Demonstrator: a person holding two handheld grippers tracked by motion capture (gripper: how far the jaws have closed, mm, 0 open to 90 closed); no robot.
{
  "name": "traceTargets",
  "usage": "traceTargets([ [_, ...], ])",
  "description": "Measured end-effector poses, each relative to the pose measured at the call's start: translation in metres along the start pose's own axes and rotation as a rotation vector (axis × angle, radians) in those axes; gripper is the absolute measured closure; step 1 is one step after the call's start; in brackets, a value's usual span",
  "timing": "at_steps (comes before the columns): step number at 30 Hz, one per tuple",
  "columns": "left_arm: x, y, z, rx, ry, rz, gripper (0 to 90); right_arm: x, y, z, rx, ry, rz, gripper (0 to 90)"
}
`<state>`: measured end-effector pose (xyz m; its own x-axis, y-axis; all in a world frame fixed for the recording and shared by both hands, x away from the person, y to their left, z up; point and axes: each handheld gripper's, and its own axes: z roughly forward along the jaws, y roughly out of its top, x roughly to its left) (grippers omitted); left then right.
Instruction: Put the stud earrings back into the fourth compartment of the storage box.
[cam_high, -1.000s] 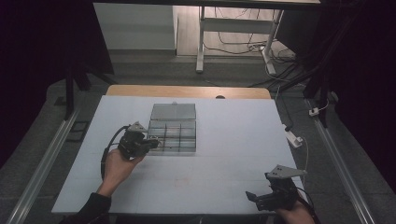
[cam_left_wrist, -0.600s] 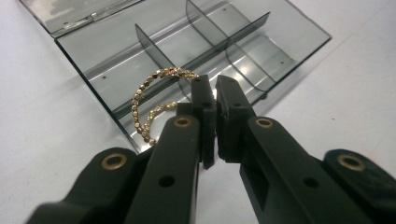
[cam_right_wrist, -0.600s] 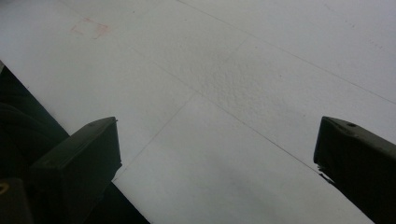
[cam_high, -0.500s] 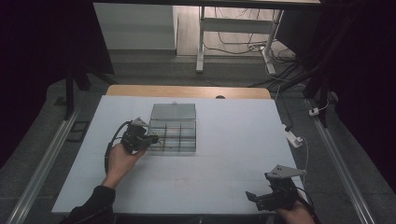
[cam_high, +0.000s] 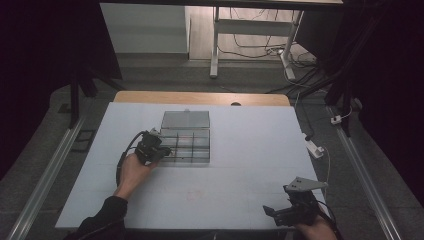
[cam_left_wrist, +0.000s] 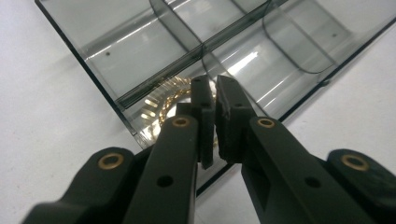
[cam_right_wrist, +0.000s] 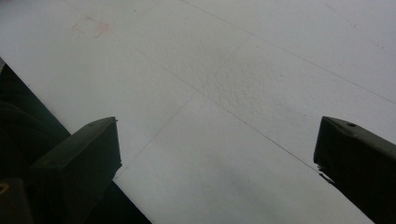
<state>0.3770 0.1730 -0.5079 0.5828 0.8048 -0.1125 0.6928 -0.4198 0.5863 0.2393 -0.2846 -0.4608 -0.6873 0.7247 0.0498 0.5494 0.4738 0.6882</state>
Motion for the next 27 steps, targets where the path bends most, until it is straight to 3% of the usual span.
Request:
traceTargets([
  [6, -0.001, 0.001, -0.003, -0.025, -0.009, 0.003, 79.6, 0.0, 0.0, 0.0, -0.003, 0.002, 0.001, 1.1],
  [13, -0.002, 0.002, -0.011, -0.08, -0.055, 0.008, 67.6, 0.001, 0.0, -0.001, -0.004, 0.0, -0.004, 1.1],
  [18, -0.008, 0.002, -0.016, -0.098, -0.087, 0.041, 51.3, 0.0, -0.001, -0.001, -0.011, -0.002, -0.003, 1.1],
  [20, -0.01, 0.001, -0.018, -0.105, -0.08, 0.061, 44.9, 0.0, -0.001, -0.001, -0.012, -0.002, -0.003, 1.1],
  [27, -0.015, -0.002, -0.024, -0.12, -0.106, 0.047, 23.2, 0.001, -0.001, -0.002, -0.013, -0.003, -0.001, 1.0],
])
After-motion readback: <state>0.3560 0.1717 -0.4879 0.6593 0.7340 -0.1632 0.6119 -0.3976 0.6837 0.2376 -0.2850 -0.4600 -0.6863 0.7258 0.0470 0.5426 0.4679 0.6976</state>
